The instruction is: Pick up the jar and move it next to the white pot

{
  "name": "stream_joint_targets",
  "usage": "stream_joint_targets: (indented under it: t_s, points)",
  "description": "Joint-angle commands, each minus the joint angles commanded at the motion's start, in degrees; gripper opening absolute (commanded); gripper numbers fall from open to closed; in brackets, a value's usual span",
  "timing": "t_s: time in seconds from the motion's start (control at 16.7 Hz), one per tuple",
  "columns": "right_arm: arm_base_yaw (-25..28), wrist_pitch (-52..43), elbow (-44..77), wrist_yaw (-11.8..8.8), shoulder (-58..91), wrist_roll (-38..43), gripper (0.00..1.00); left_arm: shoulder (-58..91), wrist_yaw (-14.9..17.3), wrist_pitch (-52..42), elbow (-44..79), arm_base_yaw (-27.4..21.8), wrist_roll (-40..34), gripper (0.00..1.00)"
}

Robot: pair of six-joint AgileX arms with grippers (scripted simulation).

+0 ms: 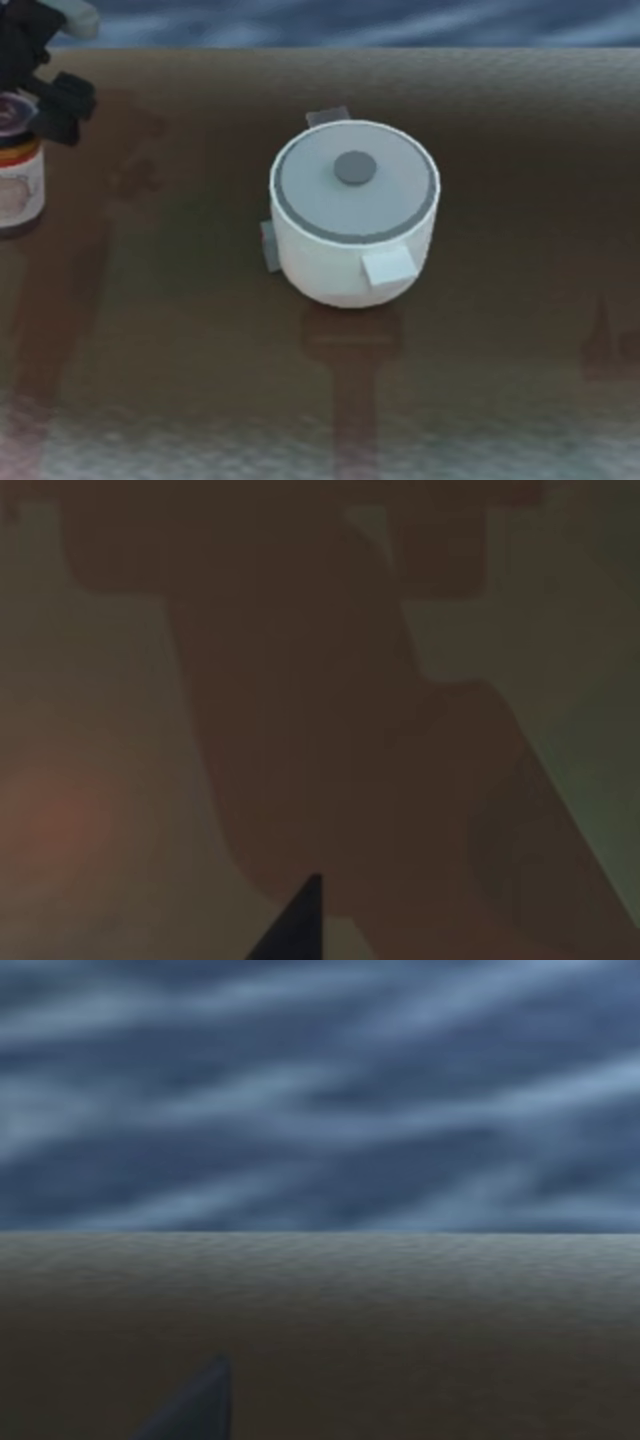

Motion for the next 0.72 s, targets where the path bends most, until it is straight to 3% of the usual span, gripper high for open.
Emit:
stream_joint_targets:
  t_s: [0.48,0.72]
  points:
    - [0.00,0.00,0.00,0.00,0.00,0.00,1.00,-5.78,-8.49,24.34,-16.24,-10.89,-32.40,0.00]
    - [0.00,0.00,0.00,0.00,0.00,0.00,1.00,-8.06,-11.66,33.45,-23.14,-14.92,-43.27,0.00]
